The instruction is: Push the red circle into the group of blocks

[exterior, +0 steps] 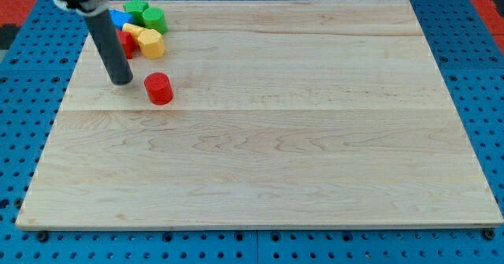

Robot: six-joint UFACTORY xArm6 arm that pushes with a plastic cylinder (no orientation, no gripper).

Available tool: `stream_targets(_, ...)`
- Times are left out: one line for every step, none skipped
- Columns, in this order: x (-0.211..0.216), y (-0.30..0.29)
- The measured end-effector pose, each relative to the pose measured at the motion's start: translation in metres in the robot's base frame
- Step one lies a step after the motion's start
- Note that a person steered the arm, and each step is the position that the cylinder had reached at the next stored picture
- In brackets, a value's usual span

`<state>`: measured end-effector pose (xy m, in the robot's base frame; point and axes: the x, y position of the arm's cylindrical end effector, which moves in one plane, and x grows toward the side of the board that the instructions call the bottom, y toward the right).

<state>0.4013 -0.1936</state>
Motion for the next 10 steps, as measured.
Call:
stream_targets(0.02, 0.04)
stream_targets(0.02, 0.112)
stream_targets(0.02, 0.142)
stream_targets(0.012, 0.152)
stream_targets(0.002, 0.144)
stream_targets(-0.01, 0.135)
stream_targets(-0.026, 0.165)
stream_targets(-0.049, 0.128)
stream_targets(-0.053, 0.041)
stream_targets(-0.054, 0.068)
